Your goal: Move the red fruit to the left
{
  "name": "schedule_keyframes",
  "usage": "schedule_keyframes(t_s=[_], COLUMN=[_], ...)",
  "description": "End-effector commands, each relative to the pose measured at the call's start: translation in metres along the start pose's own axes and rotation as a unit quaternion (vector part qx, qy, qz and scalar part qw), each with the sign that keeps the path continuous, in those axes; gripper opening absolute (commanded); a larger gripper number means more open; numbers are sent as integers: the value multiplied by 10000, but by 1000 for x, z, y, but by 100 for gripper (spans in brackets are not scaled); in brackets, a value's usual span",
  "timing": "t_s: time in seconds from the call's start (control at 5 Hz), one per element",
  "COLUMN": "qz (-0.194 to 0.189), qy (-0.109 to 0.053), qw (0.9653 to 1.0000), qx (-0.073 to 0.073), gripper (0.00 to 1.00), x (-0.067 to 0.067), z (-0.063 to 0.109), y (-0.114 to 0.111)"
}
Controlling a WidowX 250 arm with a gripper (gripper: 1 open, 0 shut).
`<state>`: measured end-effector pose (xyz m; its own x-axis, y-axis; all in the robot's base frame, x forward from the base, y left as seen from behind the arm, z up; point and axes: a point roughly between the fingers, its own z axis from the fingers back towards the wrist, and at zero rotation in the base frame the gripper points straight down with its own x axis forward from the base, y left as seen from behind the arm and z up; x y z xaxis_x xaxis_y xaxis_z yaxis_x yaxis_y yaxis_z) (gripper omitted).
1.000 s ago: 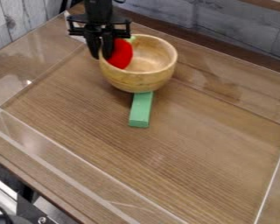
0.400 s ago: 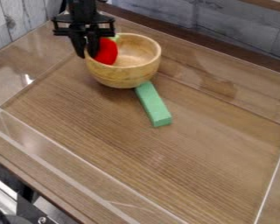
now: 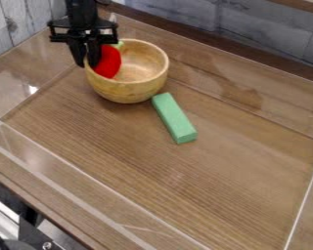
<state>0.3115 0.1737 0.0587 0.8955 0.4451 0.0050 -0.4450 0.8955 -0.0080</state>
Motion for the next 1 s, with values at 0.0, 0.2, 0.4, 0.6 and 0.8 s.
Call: schedule_keyframes(t_s=[0.0,0.2,0.4,0.6,0.8], qz=[123,176,232,286,310], qy=[-326,-296,-261,-228,-202], qw=[9994,9994,9994,9993,9993], qx=[56,71,79,64,5], gripper=[0,0,100,100,100], x=[15,17,19,20,19], z=[18,16,15,16,21], y=[10,13,16,17,14])
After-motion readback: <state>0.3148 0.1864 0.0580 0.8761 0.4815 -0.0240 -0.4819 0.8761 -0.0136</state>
